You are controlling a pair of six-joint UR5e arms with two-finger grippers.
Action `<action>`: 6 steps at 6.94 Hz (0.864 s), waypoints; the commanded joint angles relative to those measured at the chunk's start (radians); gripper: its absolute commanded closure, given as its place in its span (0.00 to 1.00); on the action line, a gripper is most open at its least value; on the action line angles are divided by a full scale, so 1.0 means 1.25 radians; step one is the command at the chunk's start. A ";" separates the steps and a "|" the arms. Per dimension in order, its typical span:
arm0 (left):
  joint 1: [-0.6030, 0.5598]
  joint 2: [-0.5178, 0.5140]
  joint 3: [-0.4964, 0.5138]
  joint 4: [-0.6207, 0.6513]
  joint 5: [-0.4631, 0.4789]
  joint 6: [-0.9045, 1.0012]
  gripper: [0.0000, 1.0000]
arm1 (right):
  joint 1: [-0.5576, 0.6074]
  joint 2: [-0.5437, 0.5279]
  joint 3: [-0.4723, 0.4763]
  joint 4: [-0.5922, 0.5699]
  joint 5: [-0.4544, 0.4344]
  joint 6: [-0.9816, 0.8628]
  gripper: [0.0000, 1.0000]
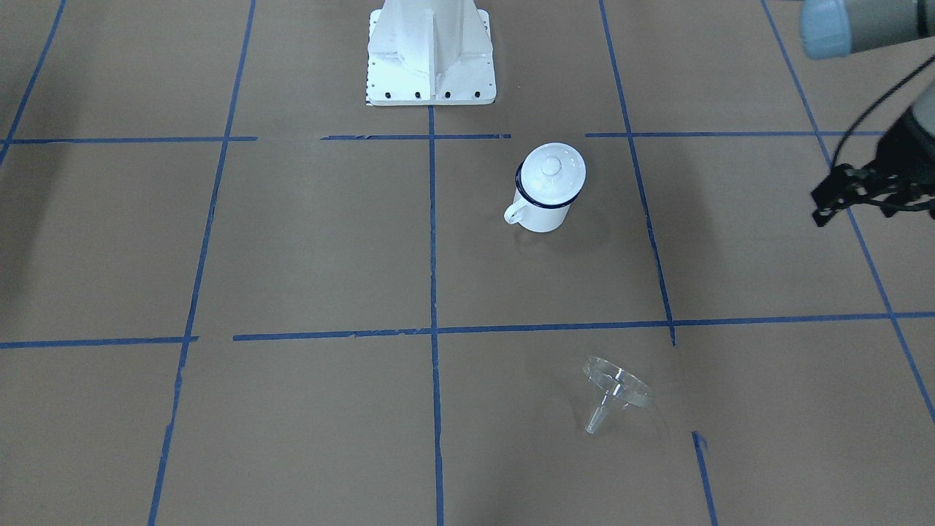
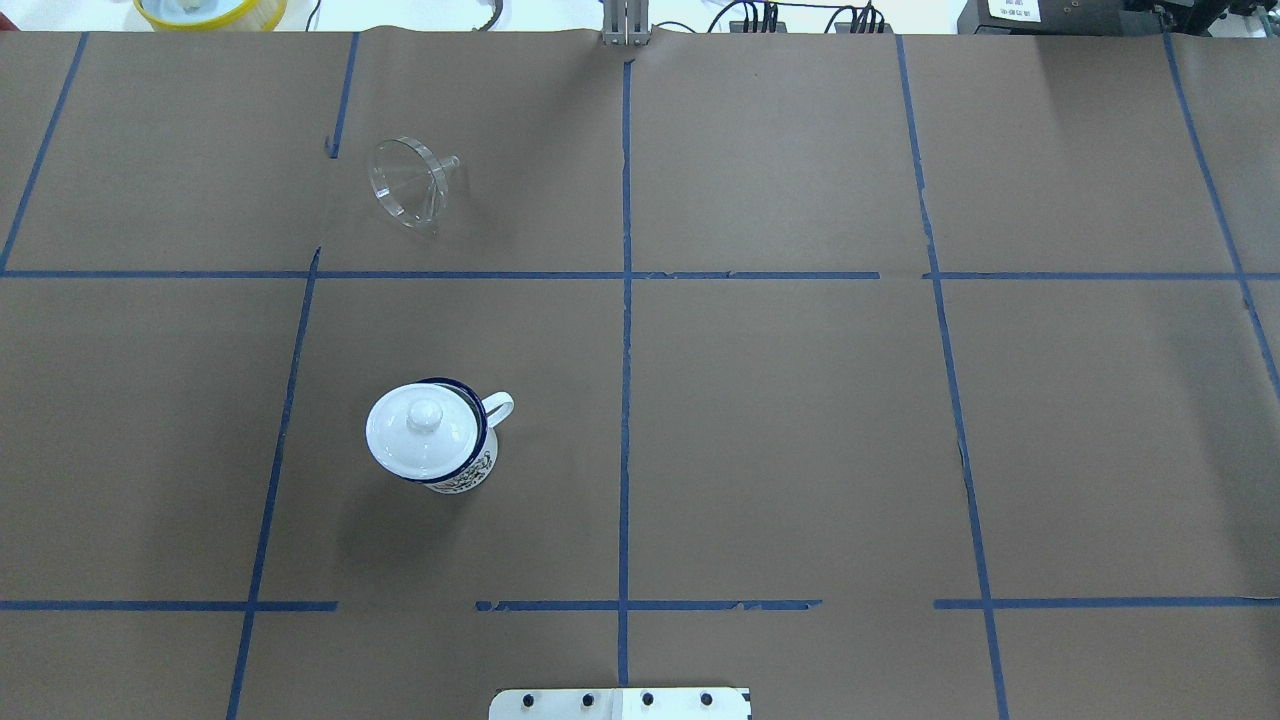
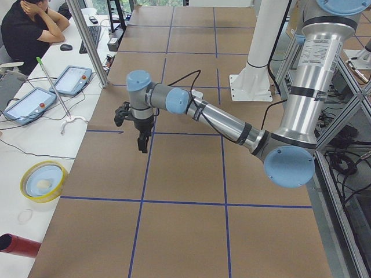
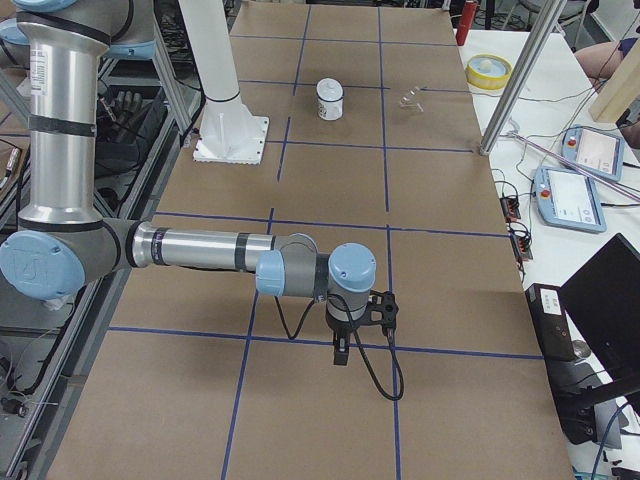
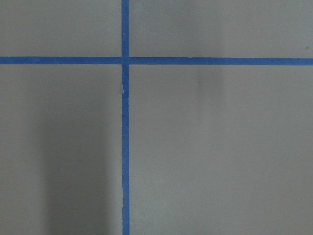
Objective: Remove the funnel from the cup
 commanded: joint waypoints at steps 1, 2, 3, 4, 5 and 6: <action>-0.137 0.028 0.113 -0.044 -0.007 0.211 0.00 | 0.000 0.000 0.000 0.000 0.000 0.000 0.00; -0.138 0.045 0.107 -0.045 -0.060 0.211 0.00 | 0.000 0.000 -0.001 0.000 0.000 0.000 0.00; -0.135 0.042 0.112 -0.047 -0.083 0.182 0.00 | 0.000 0.000 -0.001 0.000 0.000 0.000 0.00; -0.132 0.042 0.122 -0.062 -0.085 0.130 0.00 | 0.000 0.000 0.000 0.000 0.000 0.000 0.00; -0.130 0.054 0.125 -0.088 -0.084 0.101 0.00 | 0.000 0.000 -0.001 0.000 0.000 0.000 0.00; -0.130 0.056 0.153 -0.153 -0.087 0.100 0.00 | 0.000 0.000 0.000 0.000 0.000 0.000 0.00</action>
